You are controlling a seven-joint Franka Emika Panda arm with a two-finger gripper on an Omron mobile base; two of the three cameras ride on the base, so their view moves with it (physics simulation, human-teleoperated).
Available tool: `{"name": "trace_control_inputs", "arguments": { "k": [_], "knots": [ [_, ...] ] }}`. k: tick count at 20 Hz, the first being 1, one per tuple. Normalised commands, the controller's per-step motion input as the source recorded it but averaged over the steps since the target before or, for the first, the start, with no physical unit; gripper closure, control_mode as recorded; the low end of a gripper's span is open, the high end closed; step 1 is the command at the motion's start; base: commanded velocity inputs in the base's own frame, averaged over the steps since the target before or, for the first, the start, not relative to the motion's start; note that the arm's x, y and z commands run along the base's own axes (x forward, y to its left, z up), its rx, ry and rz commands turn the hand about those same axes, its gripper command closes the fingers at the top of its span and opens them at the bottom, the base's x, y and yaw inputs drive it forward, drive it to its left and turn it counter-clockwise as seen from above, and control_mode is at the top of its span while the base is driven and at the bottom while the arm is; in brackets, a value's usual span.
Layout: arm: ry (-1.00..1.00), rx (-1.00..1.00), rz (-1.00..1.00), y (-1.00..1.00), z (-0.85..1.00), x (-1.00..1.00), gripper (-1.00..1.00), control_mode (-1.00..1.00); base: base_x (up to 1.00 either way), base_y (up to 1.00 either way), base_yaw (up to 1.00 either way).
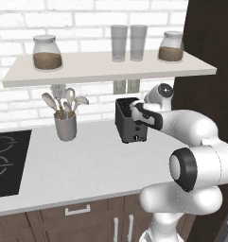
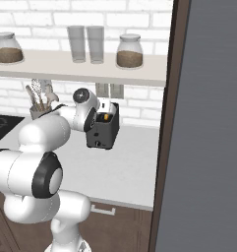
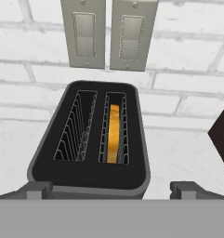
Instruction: Start the toaster. Once the lever pops up, take the bread to the plate on the dining counter.
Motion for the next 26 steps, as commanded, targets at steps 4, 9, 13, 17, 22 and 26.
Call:
{"name": "trace_control_inputs", "arguments": {
  "k": [4,9,13,17,22,26],
  "knots": [
    [0.0,0.0,0.0,0.0,0.0,0.0,-1.0,-1.0,0.0,0.0,0.0],
    [0.0,0.0,0.0,0.0,0.0,0.0,-1.0,-1.0,0.0,0.0,0.0],
    [0.0,0.0,0.0,0.0,0.0,0.0,-1.0,-1.0,0.0,0.0,0.0],
    [0.0,0.0,0.0,0.0,0.0,0.0,-1.0,-1.0,0.0,0.0,0.0],
    [0.0,0.0,0.0,0.0,0.0,0.0,-1.0,-1.0,0.0,0.0,0.0],
    [0.0,0.0,0.0,0.0,0.0,0.0,-1.0,-1.0,0.0,0.0,0.0]
  ]
}}
